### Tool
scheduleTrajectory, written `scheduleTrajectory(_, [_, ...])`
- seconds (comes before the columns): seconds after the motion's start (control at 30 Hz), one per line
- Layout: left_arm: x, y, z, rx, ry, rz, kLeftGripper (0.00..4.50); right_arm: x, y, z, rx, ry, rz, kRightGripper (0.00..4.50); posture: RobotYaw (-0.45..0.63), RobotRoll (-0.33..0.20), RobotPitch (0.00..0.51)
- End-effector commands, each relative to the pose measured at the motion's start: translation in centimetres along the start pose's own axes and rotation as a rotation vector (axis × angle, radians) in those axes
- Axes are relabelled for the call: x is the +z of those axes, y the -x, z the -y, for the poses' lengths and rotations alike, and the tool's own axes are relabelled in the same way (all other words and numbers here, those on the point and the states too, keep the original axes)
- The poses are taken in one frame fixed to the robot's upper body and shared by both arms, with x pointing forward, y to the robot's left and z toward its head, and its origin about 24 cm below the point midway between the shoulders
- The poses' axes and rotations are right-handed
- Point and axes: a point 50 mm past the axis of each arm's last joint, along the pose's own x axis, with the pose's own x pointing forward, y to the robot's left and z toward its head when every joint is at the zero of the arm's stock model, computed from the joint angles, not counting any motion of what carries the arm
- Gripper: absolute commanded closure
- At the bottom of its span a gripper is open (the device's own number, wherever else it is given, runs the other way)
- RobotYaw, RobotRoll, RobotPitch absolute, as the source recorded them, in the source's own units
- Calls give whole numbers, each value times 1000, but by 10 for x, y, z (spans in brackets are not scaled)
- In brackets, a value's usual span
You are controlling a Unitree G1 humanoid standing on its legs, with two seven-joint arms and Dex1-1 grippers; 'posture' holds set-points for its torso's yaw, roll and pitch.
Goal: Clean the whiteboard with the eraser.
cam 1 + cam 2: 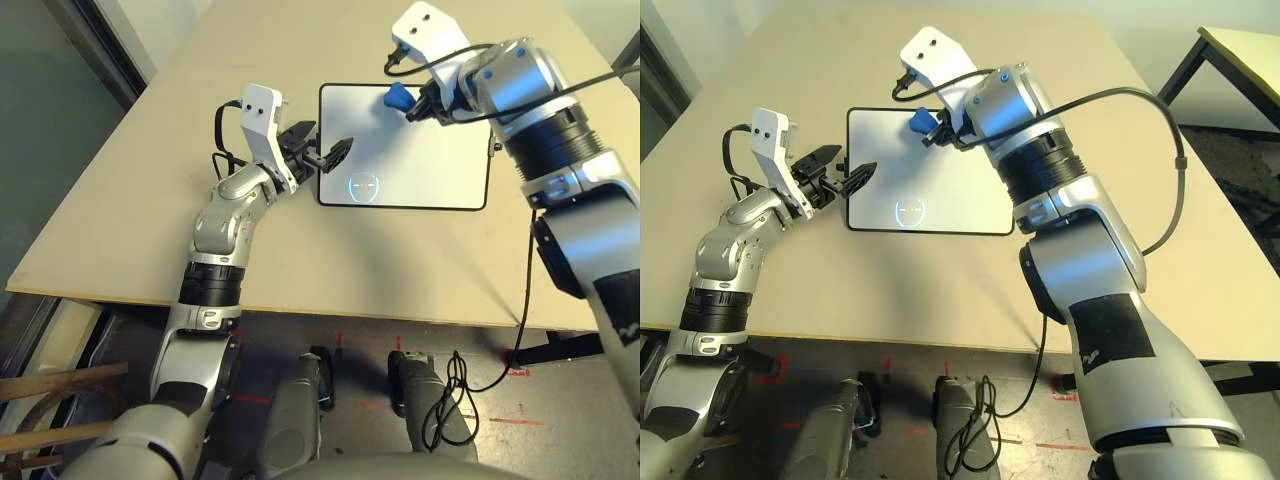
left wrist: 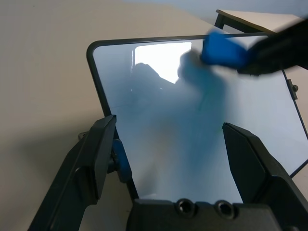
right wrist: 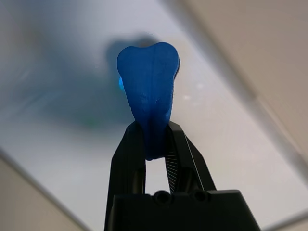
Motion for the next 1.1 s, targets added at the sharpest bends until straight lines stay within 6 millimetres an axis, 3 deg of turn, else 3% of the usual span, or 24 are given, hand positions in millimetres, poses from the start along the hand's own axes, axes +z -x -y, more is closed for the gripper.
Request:
scheduleTrajectory(0.03, [-5, 2, 1, -3, 5, -12, 0, -13, -4, -20, 69, 45, -60, 4008, 49, 0, 210])
scheduleTrajectory(0.2, [-5, 3, 1, -2, 5, -14, 0, -24, -4, -31, 103, 68, -95, 4008, 47, 0, 213])
scheduleTrajectory(0.53, [-5, 2, 2, -3, 9, -14, 0, 11, 6, 4, -33, 17, 10, 4008, 44, 0, 215])
scheduleTrajectory(0.67, [-6, 3, 3, -1, 11, -14, 0, 15, 6, 10, -52, 8, 23, 4008, 44, 0, 217])
scheduleTrajectory(0.93, [-6, 3, 4, -2, 15, -15, 0, -12, -9, -14, 42, 42, -72, 4008, 47, 0, 223])
scheduleTrajectory(1.1, [-7, 3, 4, -5, 15, -17, 0, -17, -9, -23, 76, 71, -98, 4008, 46, 0, 223])
